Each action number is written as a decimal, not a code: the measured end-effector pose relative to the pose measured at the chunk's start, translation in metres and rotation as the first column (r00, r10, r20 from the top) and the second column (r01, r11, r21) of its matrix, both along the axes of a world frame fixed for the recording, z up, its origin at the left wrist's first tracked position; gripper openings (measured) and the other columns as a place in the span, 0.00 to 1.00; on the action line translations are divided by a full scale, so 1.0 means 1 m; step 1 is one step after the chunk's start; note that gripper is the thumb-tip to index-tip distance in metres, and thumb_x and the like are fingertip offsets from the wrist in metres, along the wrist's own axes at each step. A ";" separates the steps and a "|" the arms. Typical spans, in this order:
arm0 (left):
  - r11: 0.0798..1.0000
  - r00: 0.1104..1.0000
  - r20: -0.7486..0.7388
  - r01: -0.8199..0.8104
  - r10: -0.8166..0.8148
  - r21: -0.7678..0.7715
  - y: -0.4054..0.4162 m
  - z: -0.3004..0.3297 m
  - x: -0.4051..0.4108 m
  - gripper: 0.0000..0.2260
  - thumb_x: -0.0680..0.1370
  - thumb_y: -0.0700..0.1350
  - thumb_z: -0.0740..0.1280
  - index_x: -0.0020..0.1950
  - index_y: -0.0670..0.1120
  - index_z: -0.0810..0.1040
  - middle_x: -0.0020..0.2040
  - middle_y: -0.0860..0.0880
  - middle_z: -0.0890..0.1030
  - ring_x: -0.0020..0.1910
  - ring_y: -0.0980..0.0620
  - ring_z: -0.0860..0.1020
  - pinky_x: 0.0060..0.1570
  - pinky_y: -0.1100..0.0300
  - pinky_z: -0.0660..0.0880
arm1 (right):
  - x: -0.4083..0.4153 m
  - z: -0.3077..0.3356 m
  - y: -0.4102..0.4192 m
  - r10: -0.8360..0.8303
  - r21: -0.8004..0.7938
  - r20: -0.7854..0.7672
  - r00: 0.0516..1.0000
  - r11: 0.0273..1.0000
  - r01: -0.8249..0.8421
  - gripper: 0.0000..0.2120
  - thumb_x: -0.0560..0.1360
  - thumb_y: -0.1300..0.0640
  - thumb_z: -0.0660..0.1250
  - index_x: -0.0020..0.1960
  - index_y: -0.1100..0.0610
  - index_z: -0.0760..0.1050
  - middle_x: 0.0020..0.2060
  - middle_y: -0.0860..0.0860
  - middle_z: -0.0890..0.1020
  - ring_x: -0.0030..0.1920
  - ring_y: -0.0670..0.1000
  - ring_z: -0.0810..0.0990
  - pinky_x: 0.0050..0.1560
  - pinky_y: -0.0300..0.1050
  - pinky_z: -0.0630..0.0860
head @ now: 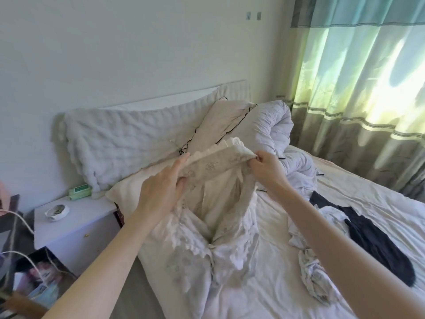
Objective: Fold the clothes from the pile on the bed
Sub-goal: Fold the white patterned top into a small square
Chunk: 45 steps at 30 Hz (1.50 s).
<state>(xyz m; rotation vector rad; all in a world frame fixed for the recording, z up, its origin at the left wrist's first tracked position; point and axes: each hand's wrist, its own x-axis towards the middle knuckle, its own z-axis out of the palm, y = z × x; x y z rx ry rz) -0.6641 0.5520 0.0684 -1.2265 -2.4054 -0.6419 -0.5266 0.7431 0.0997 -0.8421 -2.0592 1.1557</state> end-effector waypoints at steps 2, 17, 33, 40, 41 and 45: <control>0.999 0.990 0.142 -0.031 0.025 0.042 0.001 -0.001 -0.001 0.09 0.78 0.49 0.64 0.58 0.49 0.76 0.48 0.46 0.78 0.46 0.43 0.78 0.38 0.54 0.72 | -0.003 0.008 -0.003 0.043 -0.064 -0.067 0.997 0.997 -0.047 0.17 0.76 0.64 0.59 0.31 0.54 0.59 0.26 0.47 0.63 0.26 0.45 0.60 0.20 0.31 0.55; 0.996 0.930 0.360 0.085 -0.073 -0.015 0.011 -0.006 0.022 0.28 0.71 0.65 0.67 0.68 0.60 0.65 0.49 0.57 0.78 0.50 0.54 0.77 0.47 0.57 0.71 | 0.009 0.015 0.005 0.093 0.310 0.029 0.995 0.946 -0.097 0.04 0.76 0.59 0.65 0.43 0.58 0.75 0.32 0.44 0.74 0.34 0.43 0.70 0.33 0.31 0.64; 0.751 0.779 0.444 0.050 -0.442 0.658 0.008 0.125 0.000 0.15 0.72 0.50 0.60 0.41 0.37 0.69 0.33 0.47 0.69 0.35 0.52 0.68 0.38 0.56 0.64 | 0.044 0.096 0.022 0.027 0.677 -0.112 0.993 0.734 0.056 0.11 0.70 0.65 0.69 0.50 0.55 0.80 0.43 0.43 0.78 0.44 0.45 0.76 0.47 0.36 0.72; 0.930 0.903 0.333 0.154 -0.270 0.335 0.008 0.124 -0.020 0.17 0.79 0.45 0.59 0.33 0.51 0.57 0.25 0.55 0.60 0.24 0.57 0.59 0.29 0.61 0.57 | 0.036 0.108 0.032 0.134 0.465 0.311 0.941 0.842 -0.274 0.07 0.74 0.67 0.65 0.48 0.61 0.81 0.41 0.58 0.83 0.38 0.48 0.76 0.37 0.31 0.69; 0.930 0.916 0.301 0.160 -0.265 0.332 0.008 0.125 -0.022 0.17 0.79 0.45 0.59 0.32 0.53 0.57 0.25 0.55 0.60 0.25 0.57 0.60 0.29 0.61 0.57 | 0.037 0.110 0.034 0.146 0.462 0.264 0.953 0.848 -0.258 0.07 0.74 0.67 0.65 0.47 0.61 0.81 0.39 0.56 0.83 0.38 0.47 0.76 0.38 0.32 0.70; 0.935 0.959 0.189 0.142 -0.211 0.325 0.011 0.132 -0.024 0.15 0.78 0.46 0.58 0.31 0.54 0.62 0.25 0.55 0.64 0.26 0.56 0.62 0.32 0.56 0.59 | 0.035 0.116 0.037 0.169 0.397 0.142 0.975 0.893 -0.213 0.05 0.76 0.64 0.64 0.45 0.62 0.78 0.31 0.49 0.73 0.32 0.45 0.69 0.30 0.29 0.65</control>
